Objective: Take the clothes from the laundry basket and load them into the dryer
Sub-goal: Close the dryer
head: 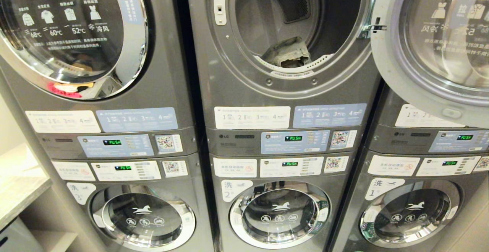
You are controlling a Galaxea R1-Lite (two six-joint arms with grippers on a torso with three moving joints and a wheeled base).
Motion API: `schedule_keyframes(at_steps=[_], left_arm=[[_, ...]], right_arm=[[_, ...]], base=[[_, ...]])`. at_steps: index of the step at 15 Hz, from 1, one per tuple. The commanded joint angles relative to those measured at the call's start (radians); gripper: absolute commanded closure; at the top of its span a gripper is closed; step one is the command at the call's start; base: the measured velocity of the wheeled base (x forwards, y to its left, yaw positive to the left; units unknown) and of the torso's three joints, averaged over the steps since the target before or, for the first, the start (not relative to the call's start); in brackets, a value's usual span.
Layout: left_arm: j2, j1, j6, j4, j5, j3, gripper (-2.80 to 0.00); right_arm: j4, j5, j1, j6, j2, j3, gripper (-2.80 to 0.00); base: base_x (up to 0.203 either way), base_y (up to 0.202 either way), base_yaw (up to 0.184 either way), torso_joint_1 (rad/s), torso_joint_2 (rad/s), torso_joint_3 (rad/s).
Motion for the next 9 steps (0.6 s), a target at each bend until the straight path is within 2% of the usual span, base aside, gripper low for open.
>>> schedule_keyframes(at_steps=[1, 4, 7, 9], left_arm=[[0.0, 0.0, 0.0, 0.0, 0.001, 0.002, 0.0], [0.0, 0.0, 0.0, 0.0, 0.001, 0.002, 0.0], [0.0, 0.0, 0.0, 0.0, 0.001, 0.002, 0.0], [0.0, 0.0, 0.0, 0.0, -0.001, 0.002, 0.0]], right_arm=[[-0.024, 0.005, 0.001, -0.001, 0.066, -0.054, 0.0], [-0.031, 0.014, 0.001, 0.004, 0.128, -0.189, 0.0], [-0.022, 0.161, 0.001, 0.012, 0.16, -0.285, 0.0], [-0.013, 0.192, 0.004, 0.012, 0.162, -0.301, 0.0]], base=[[0.0, 0.0, 0.0, 0.0, 0.0, 0.0], [0.0, 0.0, 0.0, 0.0, 0.0, 0.0], [0.0, 0.0, 0.0, 0.0, 0.0, 0.0], [0.0, 0.0, 0.0, 0.0, 0.0, 0.0]])
